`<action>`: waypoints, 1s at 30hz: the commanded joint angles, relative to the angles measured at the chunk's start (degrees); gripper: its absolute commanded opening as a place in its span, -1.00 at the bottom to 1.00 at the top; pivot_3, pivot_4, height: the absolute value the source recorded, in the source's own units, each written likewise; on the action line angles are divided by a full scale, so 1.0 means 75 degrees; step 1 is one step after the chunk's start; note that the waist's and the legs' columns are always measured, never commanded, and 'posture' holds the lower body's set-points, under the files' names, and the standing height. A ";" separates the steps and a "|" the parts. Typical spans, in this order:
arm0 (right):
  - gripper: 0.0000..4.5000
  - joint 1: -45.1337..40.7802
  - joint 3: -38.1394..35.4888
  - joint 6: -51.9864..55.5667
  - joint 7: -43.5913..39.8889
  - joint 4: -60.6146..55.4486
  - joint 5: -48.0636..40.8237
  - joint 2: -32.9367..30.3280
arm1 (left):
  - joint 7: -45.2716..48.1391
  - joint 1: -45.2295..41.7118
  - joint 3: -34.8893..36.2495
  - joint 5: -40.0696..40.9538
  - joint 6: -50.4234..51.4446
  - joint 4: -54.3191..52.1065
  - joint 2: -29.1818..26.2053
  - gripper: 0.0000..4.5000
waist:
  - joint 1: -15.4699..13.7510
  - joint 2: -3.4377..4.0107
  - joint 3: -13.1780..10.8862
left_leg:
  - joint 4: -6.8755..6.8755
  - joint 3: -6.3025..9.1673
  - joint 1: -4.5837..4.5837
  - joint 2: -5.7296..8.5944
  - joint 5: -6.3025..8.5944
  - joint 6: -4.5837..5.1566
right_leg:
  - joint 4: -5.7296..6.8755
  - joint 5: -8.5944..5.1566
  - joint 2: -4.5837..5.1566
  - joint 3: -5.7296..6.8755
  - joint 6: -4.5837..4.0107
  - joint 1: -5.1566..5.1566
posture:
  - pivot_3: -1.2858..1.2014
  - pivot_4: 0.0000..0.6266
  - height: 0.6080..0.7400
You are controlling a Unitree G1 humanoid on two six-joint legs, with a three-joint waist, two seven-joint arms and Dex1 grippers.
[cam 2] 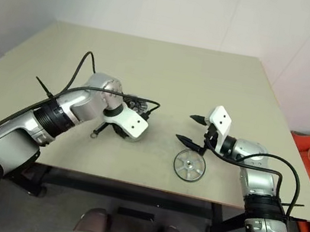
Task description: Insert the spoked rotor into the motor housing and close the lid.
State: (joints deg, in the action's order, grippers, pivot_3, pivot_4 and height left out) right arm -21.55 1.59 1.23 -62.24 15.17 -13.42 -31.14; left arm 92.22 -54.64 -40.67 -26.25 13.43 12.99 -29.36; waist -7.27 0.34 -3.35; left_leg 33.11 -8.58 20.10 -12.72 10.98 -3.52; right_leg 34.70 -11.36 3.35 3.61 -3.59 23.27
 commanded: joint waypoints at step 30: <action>1.00 -0.0268 -0.0035 -0.0198 -0.0002 0.0083 -0.0038 0.0074 | 0.0038 0.0246 -0.0514 0.0561 0.1464 -0.2278 -0.0960 0.56 | 0.0021 0.0002 -0.0001 | 0.0003 0.0000 -0.0001 -0.0001 -0.0003 -0.0004 | 0.0004 0.0000 0.0000 0.0000 -0.0001 0.0000 | 0.03 -1.00 1.00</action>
State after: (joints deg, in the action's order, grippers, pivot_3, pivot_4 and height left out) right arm -22.04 1.70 0.95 -62.22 16.37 -13.27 -30.57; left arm 92.26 -52.54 -45.31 -22.28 23.84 -1.61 -35.62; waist -7.12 0.36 -3.36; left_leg 33.14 -8.58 20.09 -12.72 10.96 -3.55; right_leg 34.73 -11.36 3.35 3.61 -3.60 23.27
